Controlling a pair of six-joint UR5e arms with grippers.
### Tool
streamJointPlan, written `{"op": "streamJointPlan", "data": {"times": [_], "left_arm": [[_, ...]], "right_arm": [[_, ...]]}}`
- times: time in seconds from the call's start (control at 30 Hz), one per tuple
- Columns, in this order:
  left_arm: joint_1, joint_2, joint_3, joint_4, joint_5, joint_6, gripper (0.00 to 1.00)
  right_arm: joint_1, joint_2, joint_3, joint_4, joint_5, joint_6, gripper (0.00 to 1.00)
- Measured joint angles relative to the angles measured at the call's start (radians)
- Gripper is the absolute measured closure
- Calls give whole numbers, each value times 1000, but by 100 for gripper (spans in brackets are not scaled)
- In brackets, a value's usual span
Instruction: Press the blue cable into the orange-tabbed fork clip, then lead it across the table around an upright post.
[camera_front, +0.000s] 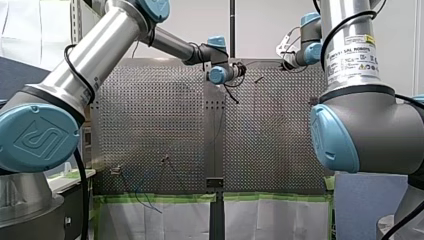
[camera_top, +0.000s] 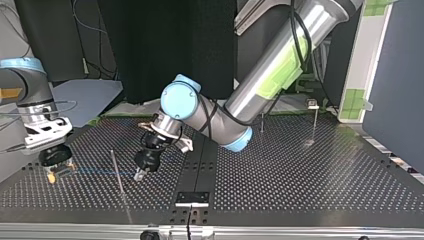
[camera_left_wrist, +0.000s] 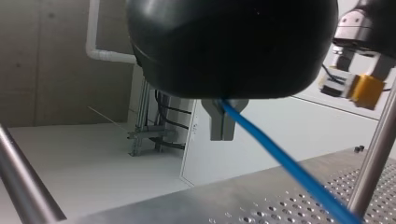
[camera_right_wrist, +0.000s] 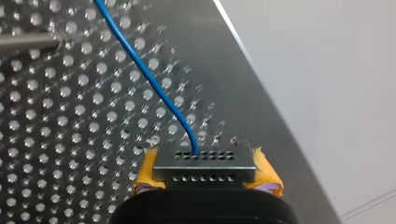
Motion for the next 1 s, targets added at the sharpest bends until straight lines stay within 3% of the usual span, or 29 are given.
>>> {"op": "streamJointPlan", "data": {"times": [0.3, 0.53, 1.0], "left_arm": [[15, -60, 0, 43, 2, -3, 100], [28, -67, 0, 74, 10, -9, 100], [43, -130, 0, 59, 29, -6, 100]], "right_arm": [[-7, 59, -2, -3, 7, -6, 97], [-6, 112, -2, -4, 15, -15, 97], [-7, 191, -2, -6, 23, -23, 97]]}}
